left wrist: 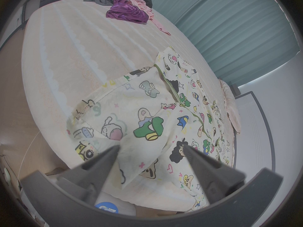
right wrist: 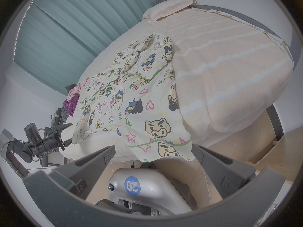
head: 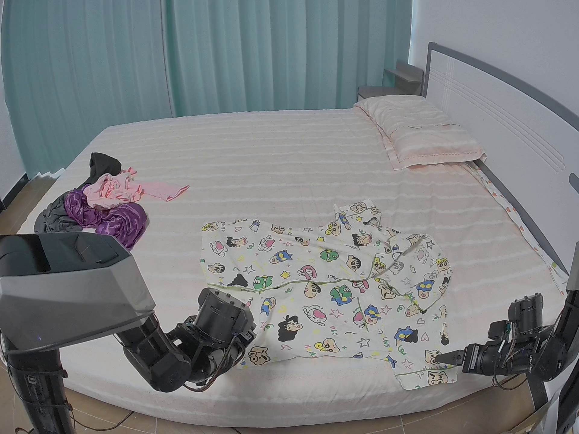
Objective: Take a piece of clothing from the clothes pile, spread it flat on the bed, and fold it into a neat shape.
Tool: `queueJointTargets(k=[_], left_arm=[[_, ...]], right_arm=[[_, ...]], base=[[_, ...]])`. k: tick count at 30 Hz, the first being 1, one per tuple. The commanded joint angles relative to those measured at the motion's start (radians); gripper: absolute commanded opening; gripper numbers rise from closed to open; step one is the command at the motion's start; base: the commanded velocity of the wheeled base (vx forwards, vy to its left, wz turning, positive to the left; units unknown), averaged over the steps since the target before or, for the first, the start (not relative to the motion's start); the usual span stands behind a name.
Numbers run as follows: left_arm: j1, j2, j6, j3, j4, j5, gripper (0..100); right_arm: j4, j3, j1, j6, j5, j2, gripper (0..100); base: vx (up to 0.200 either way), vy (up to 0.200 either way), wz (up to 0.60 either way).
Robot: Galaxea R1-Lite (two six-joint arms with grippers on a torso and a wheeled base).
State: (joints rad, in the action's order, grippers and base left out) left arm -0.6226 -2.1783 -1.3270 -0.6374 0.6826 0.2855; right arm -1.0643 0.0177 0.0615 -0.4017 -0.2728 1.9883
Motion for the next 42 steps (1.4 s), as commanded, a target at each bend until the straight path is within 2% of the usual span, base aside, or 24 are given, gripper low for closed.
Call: queueJointTargets(k=[1, 9, 13, 15, 16, 17, 22, 27, 29, 30, 32, 33, 35, 40, 41, 42], left_arm=[[0.003, -0.005, 0.0, 0.002, 0.0, 0.001, 0], [0.014, 0.014, 0.026, 0.016, 0.0, 0.061, 0], [0.03, 0.048, 0.127, 0.016, 0.006, 0.09, 0], [0.034, 0.052, 0.146, 0.016, 0.008, 0.096, 0], [0.05, 0.057, 0.224, 0.015, 0.025, 0.106, 0], [0.06, 0.057, 0.249, 0.015, 0.038, 0.107, 0], [0.112, 0.035, 0.367, 0.028, 0.134, 0.109, 0], [0.201, -0.034, 0.528, 0.068, 0.301, 0.101, 0], [0.213, -0.051, 0.552, 0.087, 0.341, 0.098, 0], [0.221, -0.089, 0.588, 0.122, 0.417, 0.092, 0], [0.222, -0.1, 0.594, 0.128, 0.436, 0.092, 0], [0.228, -0.143, 0.632, 0.163, 0.531, 0.092, 0], [0.233, -0.158, 0.651, 0.185, 0.585, 0.092, 0], [0.25, -0.163, 0.684, 0.193, 0.615, 0.092, 0], [0.253, -0.163, 0.692, 0.191, 0.615, 0.092, 100], [0.253, -0.163, 0.692, 0.191, 0.615, 0.092, 100]], right_arm=[[0.0, -0.018, 0.001, 0.0, 0.0, 0.0, 100], [0.0, -0.018, 0.001, 0.0, 0.0, 0.0, 100], [0.0, -0.018, 0.001, 0.0, 0.0, 0.0, 100], [-0.002, -0.018, 0.001, 0.0, 0.0, 0.0, 100], [0.0, -0.018, 0.001, 0.0, 0.0, -0.006, 100], [0.0, -0.018, 0.001, 0.0, 0.0, -0.008, 100], [0.001, -0.018, 0.001, 0.0, 0.0, -0.011, 100], [0.0, -0.018, 0.001, 0.0, 0.0, -0.011, 100], [0.0, -0.018, 0.001, 0.0, 0.0, -0.011, 100], [0.0, -0.018, 0.001, 0.0, 0.0, -0.011, 100], [0.0, -0.018, 0.001, 0.0, 0.0, -0.011, 100], [0.0, -0.018, 0.001, 0.0, 0.0, -0.009, 100], [0.001, -0.018, 0.001, 0.0, 0.0, -0.009, 100], [0.001, -0.018, 0.001, 0.0, 0.0, -0.009, 100], [0.001, -0.018, 0.001, 0.0, 0.0, -0.009, 100], [0.001, -0.018, 0.001, 0.0, 0.0, -0.009, 100]], base=[[0.0, 0.0, 0.0], [0.0, 0.0, 0.0], [0.0, 0.0, 0.0], [0.0, 0.0, 0.0], [0.0, 0.0, 0.0], [0.0, 0.0, 0.0], [0.0, 0.0, 0.0], [0.0, 0.0, 0.0], [0.0, 0.0, 0.0], [0.0, 0.0, 0.0], [0.0, 0.0, 0.0], [0.0, 0.0, 0.0], [0.0, 0.0, 0.0], [0.0, 0.0, 0.0], [0.0, 0.0, 0.0], [0.0, 0.0, 0.0]])
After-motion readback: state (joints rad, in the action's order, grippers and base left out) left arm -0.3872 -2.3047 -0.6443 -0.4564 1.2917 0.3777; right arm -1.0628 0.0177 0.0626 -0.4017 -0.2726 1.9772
